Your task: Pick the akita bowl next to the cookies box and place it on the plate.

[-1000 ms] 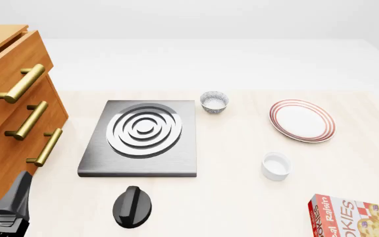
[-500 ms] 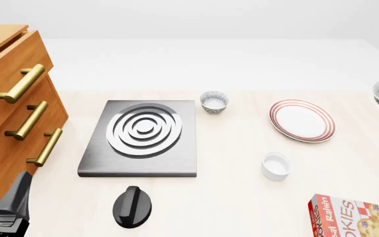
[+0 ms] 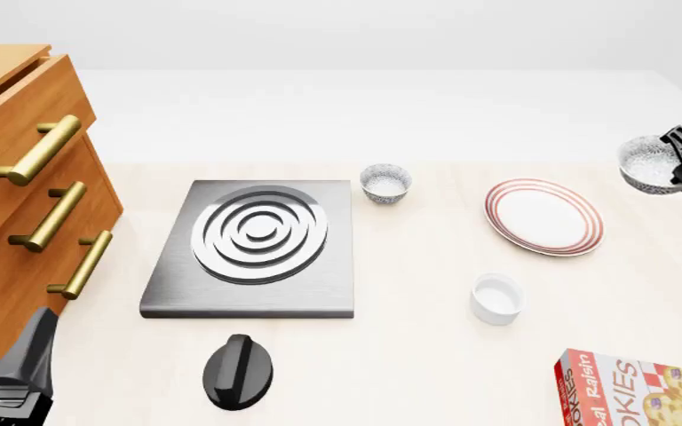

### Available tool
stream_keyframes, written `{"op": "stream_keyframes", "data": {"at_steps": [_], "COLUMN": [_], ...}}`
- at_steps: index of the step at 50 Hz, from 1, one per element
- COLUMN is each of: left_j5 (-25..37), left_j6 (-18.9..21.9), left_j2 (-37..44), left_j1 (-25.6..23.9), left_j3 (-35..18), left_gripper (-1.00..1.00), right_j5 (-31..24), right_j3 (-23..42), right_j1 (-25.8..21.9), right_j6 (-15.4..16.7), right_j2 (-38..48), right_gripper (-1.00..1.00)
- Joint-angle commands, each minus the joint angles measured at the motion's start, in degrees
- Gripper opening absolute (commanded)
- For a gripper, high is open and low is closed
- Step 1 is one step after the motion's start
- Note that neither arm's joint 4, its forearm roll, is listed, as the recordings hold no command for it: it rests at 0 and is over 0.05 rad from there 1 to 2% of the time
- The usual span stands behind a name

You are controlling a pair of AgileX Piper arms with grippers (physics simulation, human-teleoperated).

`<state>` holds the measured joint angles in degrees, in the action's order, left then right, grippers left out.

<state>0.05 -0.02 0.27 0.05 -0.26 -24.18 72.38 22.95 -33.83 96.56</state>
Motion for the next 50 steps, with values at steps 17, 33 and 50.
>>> {"op": "stream_keyframes", "data": {"at_steps": [17, 33, 50], "left_j5": [0.0, 0.0, 0.0], "left_j6": [0.0, 0.0, 0.0], "left_j2": [0.01, 0.01, 0.01], "left_j1": [0.0, 0.0, 0.0], "left_j3": [0.0, 0.0, 0.0], "left_gripper": [1.0, 1.0, 1.0], "right_j5": [4.88, 8.31, 14.34], "right_j3": [-0.67, -1.59, -4.79], "right_j1": [-5.95, -8.46, -10.49], "right_j6": [-4.1, -6.1, -9.21], "right_j2": [2.93, 6.22, 9.6], "right_gripper": [-1.0, -1.0, -1.0]}}
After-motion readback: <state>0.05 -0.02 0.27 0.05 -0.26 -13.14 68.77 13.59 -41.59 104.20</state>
